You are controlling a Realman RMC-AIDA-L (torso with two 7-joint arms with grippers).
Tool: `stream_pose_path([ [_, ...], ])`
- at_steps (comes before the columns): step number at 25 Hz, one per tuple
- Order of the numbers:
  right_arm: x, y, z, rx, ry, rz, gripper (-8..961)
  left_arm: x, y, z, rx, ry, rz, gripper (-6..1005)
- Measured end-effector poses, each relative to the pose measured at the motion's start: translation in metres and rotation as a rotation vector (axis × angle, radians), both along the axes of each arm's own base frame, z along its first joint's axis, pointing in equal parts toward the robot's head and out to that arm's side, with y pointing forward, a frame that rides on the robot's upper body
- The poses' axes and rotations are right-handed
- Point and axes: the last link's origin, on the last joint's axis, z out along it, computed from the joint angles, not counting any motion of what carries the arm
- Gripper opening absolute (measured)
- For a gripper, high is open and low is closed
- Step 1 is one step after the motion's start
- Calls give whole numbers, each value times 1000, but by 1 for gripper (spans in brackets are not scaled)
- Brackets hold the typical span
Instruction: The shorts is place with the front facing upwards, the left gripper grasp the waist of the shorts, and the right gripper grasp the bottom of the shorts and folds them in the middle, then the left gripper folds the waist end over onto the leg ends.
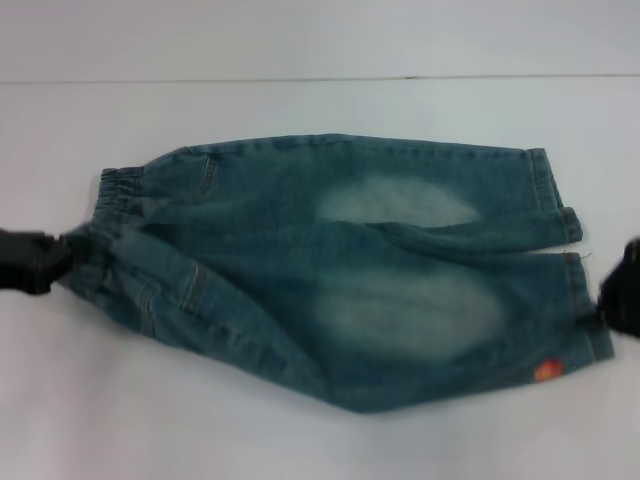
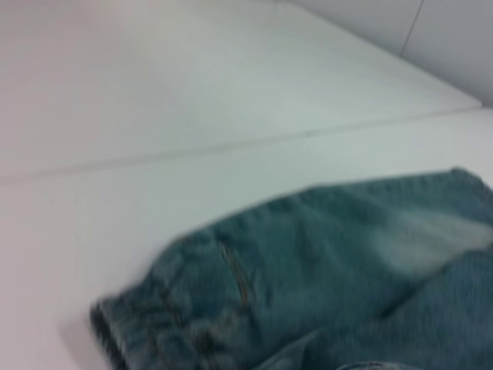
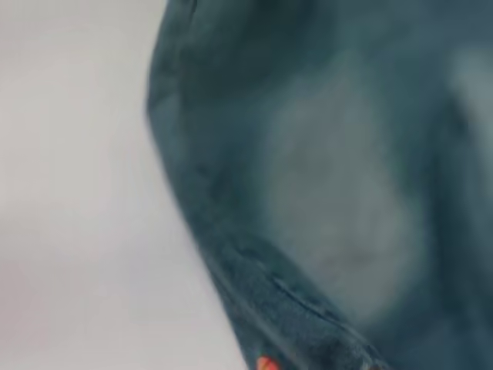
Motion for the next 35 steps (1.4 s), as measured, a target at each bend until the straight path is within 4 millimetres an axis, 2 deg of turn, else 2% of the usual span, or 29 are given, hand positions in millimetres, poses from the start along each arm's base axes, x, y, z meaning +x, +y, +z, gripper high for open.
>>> stream_pose_path([
  [2,-7,9,14,71,70,59,7,5,4,4,23,-11,-19,57],
  [4,-10,14,19,107,93,77,7,10,9,8,48,-19,-35,57],
  [9,-18,44,33,345,171,124,6,21,26,17,152,-59,-60,57],
  [15,-11,73,19,513,191,87,6,24,50,12,228,-38,-33,57],
  [22,7,94,9,658,194,17,6,15,77,-11,291,64,44,55],
  [26,17,101,4,727,180,-26,6,10,84,-18,319,110,75,53],
  [35,26,107,-12,761,137,-31,12,8,89,-24,334,147,85,52],
])
